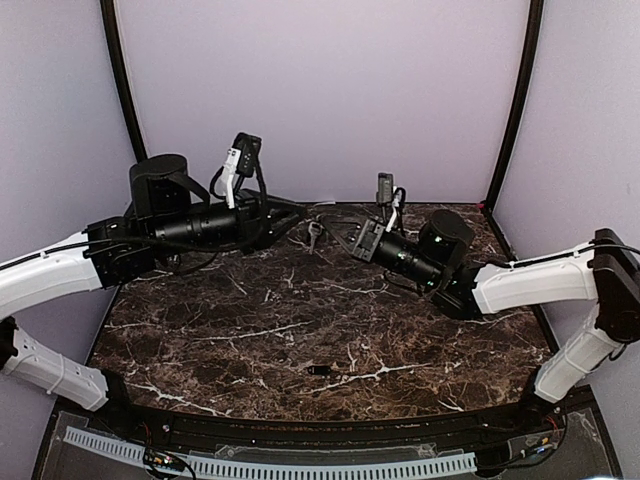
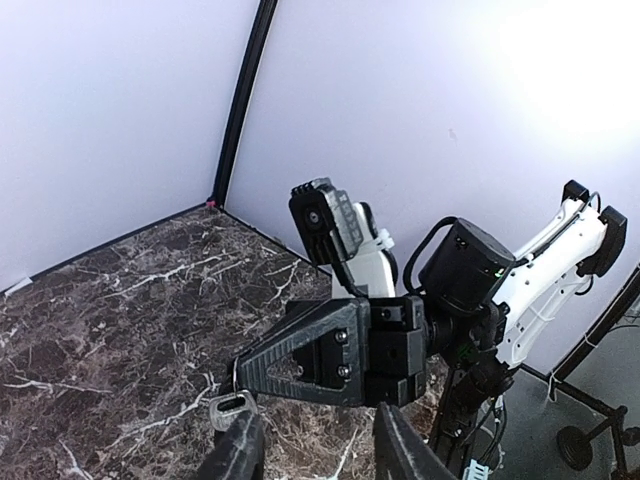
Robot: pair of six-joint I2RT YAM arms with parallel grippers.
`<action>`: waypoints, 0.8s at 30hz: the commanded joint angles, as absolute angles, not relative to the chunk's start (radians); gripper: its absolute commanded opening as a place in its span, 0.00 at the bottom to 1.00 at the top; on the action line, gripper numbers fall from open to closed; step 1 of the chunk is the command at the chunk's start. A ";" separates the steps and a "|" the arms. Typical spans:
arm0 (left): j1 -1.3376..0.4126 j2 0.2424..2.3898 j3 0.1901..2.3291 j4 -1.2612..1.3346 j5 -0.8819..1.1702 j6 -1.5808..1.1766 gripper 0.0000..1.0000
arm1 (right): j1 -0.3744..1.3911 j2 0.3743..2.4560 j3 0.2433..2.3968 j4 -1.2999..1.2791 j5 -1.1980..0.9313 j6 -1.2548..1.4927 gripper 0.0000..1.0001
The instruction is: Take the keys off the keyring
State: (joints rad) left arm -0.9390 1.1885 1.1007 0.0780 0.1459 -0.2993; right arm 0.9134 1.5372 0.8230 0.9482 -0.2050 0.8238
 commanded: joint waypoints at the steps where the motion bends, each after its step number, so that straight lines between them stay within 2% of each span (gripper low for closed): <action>1: -0.921 1.246 1.176 0.005 0.208 -0.396 0.39 | 0.942 1.478 0.850 0.879 -0.141 0.718 0.00; 6: -0.904 1.299 1.224 -0.038 0.198 -0.401 0.38 | 0.954 1.467 0.863 0.841 -0.124 0.676 0.00; 12: -0.882 1.327 1.234 -0.027 0.227 -0.411 0.30 | 0.960 1.474 0.873 0.832 -0.137 0.672 0.00; 24: -0.876 1.359 1.242 -0.044 0.221 -0.408 0.28 | 0.962 1.479 0.885 0.826 -0.151 0.669 0.00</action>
State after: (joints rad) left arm -0.8803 1.3567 1.2114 -0.0395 0.2062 -0.4049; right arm 0.9504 1.4868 0.8558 0.8055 -0.1490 0.6846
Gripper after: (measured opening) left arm 0.279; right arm 0.008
